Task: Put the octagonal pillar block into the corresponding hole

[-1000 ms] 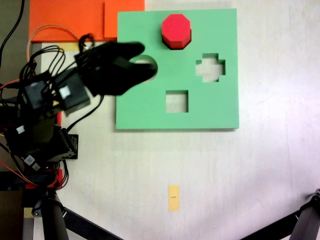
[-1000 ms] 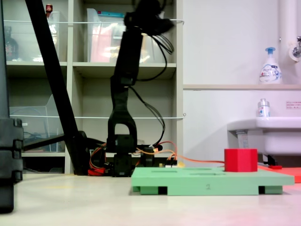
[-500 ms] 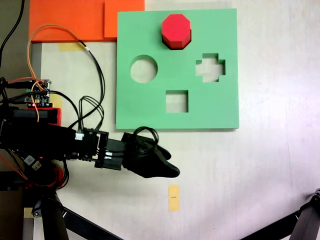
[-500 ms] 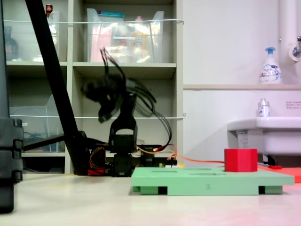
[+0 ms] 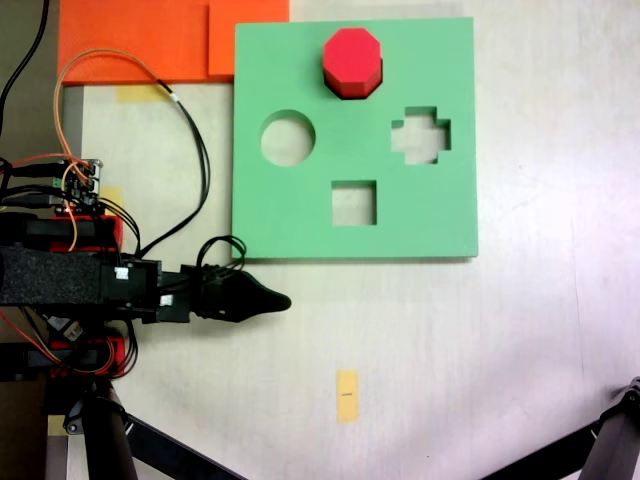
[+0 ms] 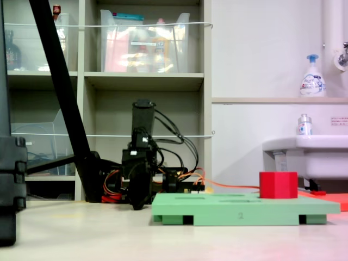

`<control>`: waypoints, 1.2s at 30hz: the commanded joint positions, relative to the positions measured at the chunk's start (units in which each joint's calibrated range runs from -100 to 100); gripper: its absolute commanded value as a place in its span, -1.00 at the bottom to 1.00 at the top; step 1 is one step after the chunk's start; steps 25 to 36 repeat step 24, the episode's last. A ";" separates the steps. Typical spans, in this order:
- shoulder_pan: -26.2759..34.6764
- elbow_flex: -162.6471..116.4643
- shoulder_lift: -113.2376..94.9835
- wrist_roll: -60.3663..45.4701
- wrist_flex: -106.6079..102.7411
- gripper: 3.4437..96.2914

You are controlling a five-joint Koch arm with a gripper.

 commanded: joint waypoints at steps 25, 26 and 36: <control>0.15 -0.88 -0.55 -0.24 -6.38 -0.01; 0.15 -0.88 -0.55 -0.24 -6.38 -0.01; 0.15 -0.88 -0.55 -0.24 -6.38 -0.01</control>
